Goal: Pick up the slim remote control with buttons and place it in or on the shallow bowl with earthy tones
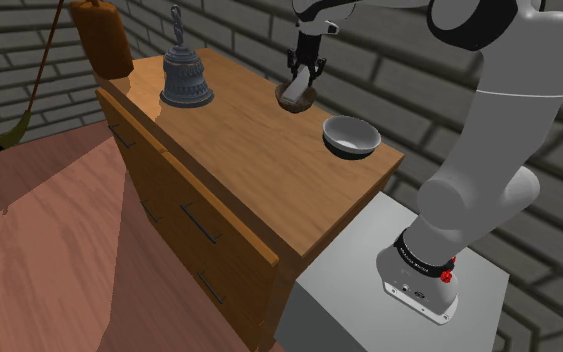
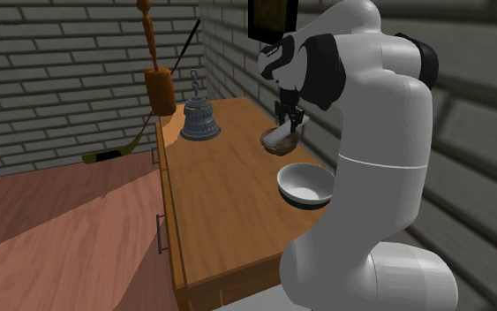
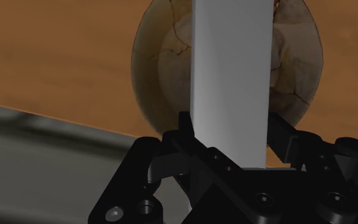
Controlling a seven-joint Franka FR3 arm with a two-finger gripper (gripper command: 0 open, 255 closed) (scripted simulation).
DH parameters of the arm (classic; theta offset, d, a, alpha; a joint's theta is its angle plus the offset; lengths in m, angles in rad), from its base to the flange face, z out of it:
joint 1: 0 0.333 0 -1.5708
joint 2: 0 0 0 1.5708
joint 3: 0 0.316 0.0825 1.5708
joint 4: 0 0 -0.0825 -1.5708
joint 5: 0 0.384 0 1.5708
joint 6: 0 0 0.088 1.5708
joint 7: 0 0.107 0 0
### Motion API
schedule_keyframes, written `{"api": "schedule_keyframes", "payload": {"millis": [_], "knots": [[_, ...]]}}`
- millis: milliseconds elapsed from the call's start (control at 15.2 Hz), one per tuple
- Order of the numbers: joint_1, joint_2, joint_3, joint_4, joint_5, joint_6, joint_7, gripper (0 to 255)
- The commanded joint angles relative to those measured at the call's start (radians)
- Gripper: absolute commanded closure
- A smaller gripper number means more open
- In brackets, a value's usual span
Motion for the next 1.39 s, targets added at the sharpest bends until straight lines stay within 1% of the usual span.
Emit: {"api": "schedule_keyframes", "payload": {"millis": [0,264,330,660,924,1320], "knots": [[-0.002,0.003,-0.002,-0.001,-0.002,0.001,0.0,255],[-0.002,0.003,-0.002,-0.001,-0.002,0.001,0.0,255],[-0.002,0.003,-0.002,0.001,-0.002,-0.001,-0.001,0],[-0.002,0.003,-0.002,-0.001,-0.002,0.001,0.0,0],[0.001,-0.012,0.001,0.105,0.003,-0.12,-0.004,0],[0.001,-0.012,0.001,0.105,0.003,-0.12,-0.004,0]]}}
